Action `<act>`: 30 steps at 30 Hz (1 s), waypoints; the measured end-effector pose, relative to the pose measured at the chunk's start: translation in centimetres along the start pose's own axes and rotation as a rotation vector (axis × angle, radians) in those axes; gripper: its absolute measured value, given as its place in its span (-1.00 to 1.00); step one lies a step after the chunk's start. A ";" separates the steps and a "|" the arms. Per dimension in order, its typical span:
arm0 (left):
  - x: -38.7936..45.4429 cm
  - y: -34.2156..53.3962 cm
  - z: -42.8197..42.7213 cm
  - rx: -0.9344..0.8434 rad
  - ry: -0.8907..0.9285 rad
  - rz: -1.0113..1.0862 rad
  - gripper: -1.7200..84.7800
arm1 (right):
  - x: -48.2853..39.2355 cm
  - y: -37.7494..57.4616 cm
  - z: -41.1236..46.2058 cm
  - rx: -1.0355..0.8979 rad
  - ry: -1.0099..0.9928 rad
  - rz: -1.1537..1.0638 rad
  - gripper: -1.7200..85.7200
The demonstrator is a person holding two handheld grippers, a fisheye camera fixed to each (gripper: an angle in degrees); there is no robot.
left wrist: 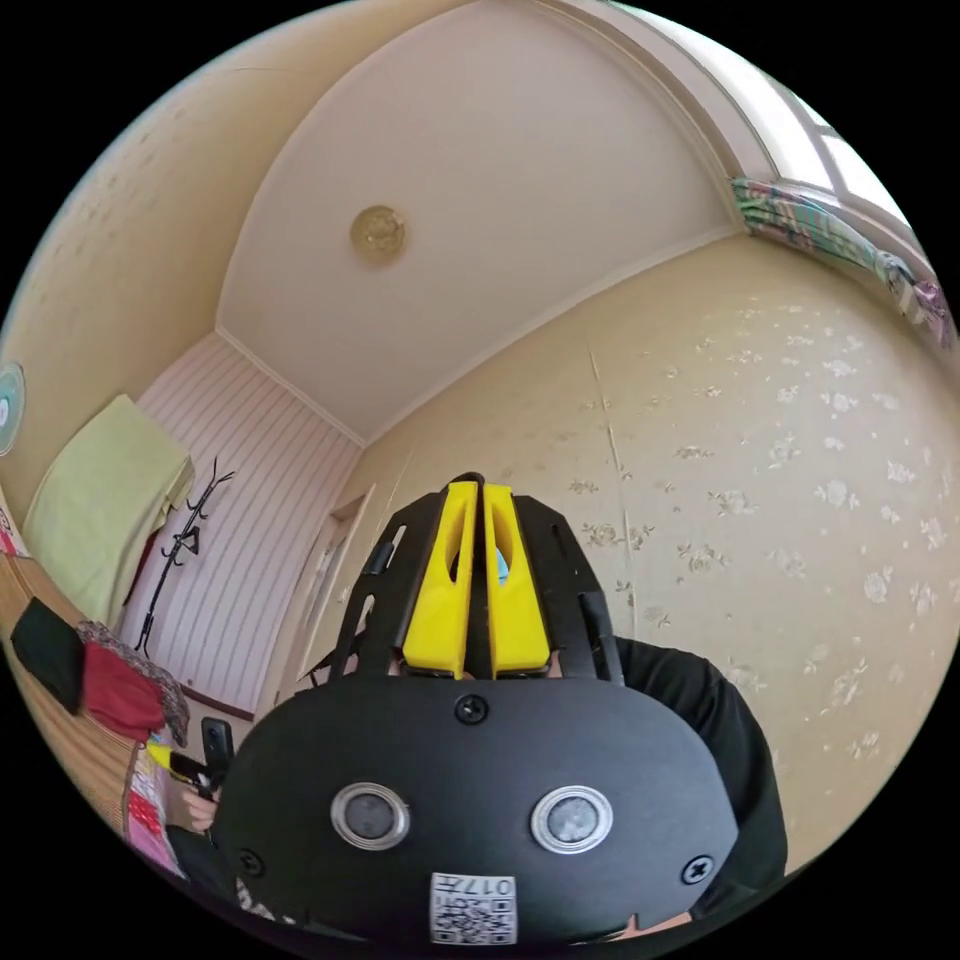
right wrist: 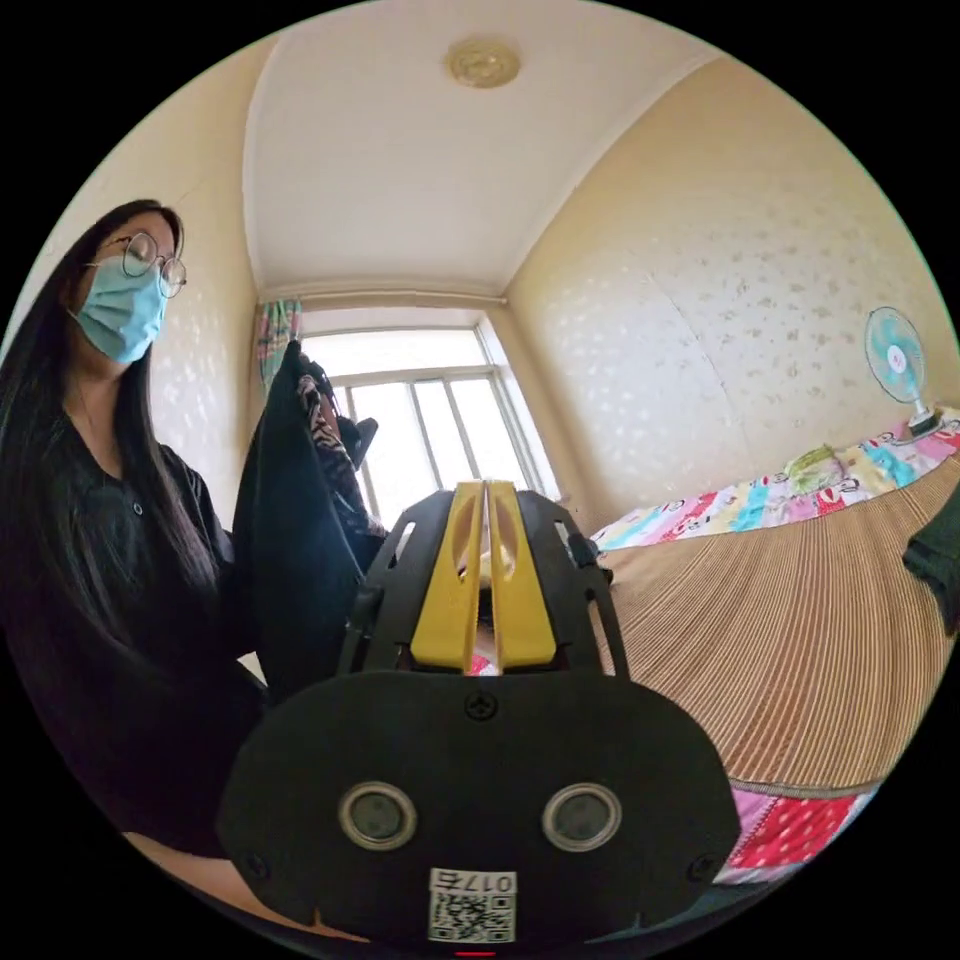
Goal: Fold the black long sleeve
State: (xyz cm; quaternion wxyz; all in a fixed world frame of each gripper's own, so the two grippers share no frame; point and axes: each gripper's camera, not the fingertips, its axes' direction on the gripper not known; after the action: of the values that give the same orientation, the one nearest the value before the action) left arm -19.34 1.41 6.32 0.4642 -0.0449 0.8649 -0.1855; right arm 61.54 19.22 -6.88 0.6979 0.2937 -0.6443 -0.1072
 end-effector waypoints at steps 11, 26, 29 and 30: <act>-12.4 0.1 2.5 -0.115 0.191 -0.398 -0.98 | -2.5 7.7 12.0 -0.103 -0.272 0.082 -0.61; -22.2 -0.5 10.8 -0.243 0.279 -0.539 -0.98 | 0.2 8.2 10.4 -0.005 -0.265 0.229 -0.57; -23.5 -0.3 11.7 -0.245 0.276 -0.564 -0.98 | -0.1 7.9 13.3 -0.021 -0.521 0.241 -0.72; -23.9 -0.3 11.9 -0.245 0.262 -0.573 -0.98 | -0.9 7.8 14.1 -0.020 -0.593 0.185 -0.79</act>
State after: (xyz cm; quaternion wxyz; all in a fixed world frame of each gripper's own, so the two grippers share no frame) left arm 3.85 3.73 19.25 0.2692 -0.3175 0.8853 -0.2074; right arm 46.05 22.13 -3.41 0.4892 0.1829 -0.8427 -0.1307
